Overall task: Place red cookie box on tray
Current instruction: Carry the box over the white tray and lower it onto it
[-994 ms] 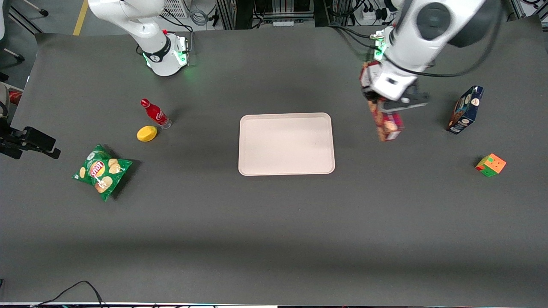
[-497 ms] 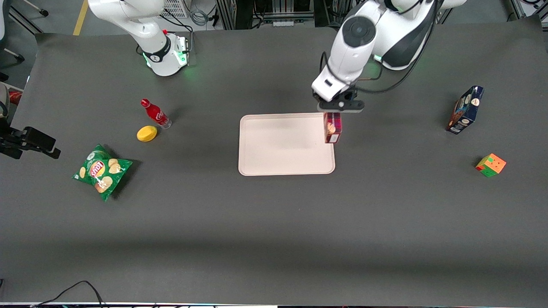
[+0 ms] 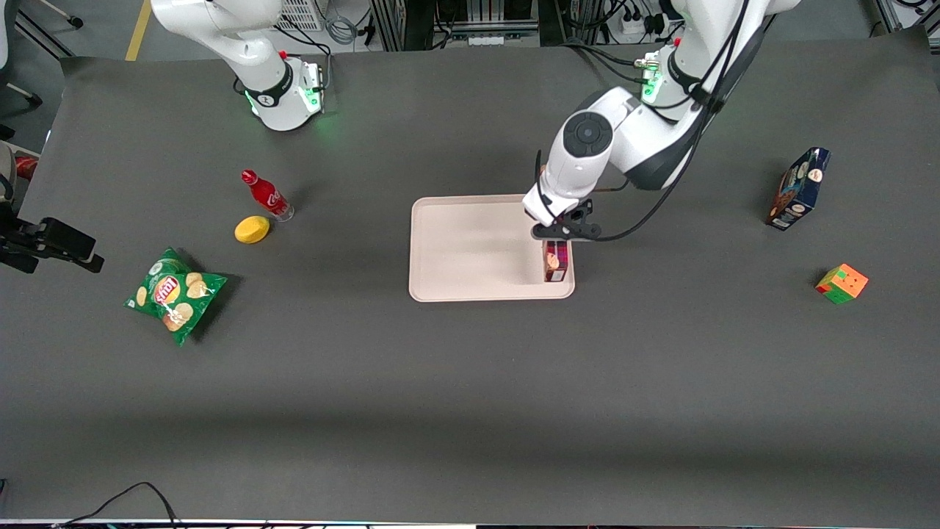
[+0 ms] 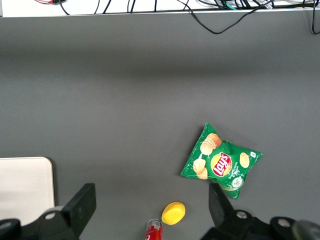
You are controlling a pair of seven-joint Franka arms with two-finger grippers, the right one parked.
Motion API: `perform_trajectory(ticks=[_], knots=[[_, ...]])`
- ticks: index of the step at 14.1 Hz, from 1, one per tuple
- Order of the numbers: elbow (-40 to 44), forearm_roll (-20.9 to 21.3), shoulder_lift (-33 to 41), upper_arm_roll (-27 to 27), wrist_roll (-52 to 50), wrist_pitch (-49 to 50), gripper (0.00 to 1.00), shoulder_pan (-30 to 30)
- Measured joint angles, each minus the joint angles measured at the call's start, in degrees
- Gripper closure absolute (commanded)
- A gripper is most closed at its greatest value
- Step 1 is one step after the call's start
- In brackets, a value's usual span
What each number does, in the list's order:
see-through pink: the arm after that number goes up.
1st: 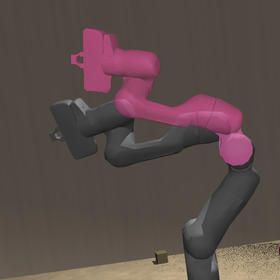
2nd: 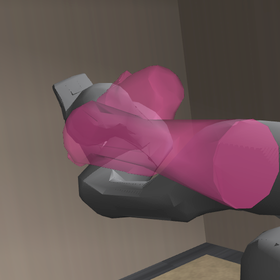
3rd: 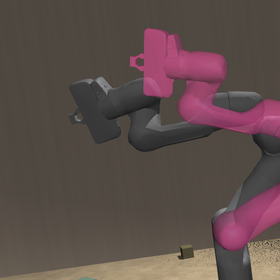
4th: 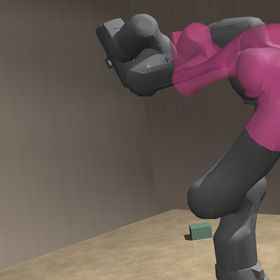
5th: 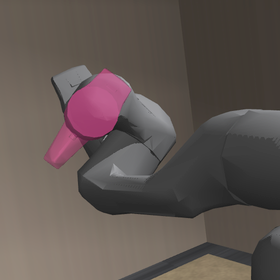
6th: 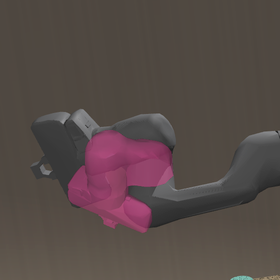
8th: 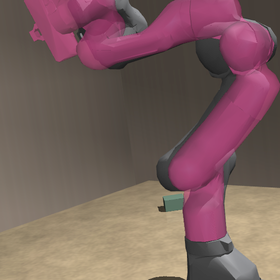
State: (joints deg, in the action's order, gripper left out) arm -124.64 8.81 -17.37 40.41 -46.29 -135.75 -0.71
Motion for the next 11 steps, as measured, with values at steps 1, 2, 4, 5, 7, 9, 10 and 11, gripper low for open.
perform_trajectory(ticks=[1, 2, 4, 5, 7, 9, 10, 11], knots=[[0.0, 1.7, -2.0, -0.1, -1.2, -1.7, 0.94, 0.0], [0.0, 4.2, -3.9, -0.2, -2.9, -3.4, 0.94, 0.0], [0.0, 11.1, -7.6, -0.4, -8.1, -5.5, 0.94, 0.0], [0.1, 14.4, -9.2, -0.4, -10.6, -6.1, 0.93, 0.0], [0.2, 17.8, -11.9, -0.5, -13.6, -6.9, 0.69, 0.1], [0.7, 17.8, -12.3, -0.4, -13.9, -6.8, 0.00, 0.1], [0.8, 17.9, -12.4, -0.4, -14.0, -6.8, 0.00, 0.1], [0.8, 17.9, -12.5, -0.4, -14.0, -6.8, 0.00, 0.1]])
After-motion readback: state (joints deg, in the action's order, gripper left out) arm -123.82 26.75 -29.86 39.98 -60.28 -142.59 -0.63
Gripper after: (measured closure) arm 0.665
